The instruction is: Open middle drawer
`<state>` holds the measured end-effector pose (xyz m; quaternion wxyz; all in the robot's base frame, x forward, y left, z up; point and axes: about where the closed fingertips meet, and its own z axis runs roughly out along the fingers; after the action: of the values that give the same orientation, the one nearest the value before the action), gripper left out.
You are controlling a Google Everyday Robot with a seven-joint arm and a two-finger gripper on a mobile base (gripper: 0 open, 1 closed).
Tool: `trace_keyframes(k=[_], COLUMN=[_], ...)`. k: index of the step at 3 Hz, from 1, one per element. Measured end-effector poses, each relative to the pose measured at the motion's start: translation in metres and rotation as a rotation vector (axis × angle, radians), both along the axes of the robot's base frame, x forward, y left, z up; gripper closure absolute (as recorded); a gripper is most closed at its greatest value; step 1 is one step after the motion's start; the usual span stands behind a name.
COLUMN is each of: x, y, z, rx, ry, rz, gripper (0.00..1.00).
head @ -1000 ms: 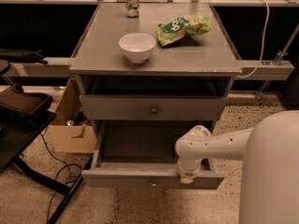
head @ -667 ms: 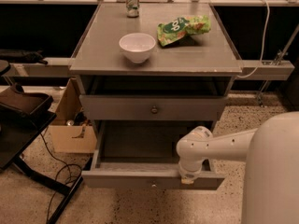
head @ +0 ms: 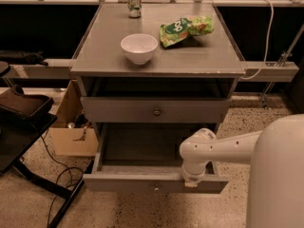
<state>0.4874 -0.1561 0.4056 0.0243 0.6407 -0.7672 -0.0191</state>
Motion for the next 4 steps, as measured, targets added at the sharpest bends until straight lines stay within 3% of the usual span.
trace_keyframes(k=[1, 2, 4], x=[0.0021, 0.0021, 0.0021], y=[0.0004, 0.0004, 0.0004], z=[0.0, 0.0, 0.0], rx=[0.0, 0.0, 0.0], ry=[0.0, 0.0, 0.0], rz=[0.0, 0.0, 0.0], gripper=[1.0, 0.83, 0.38])
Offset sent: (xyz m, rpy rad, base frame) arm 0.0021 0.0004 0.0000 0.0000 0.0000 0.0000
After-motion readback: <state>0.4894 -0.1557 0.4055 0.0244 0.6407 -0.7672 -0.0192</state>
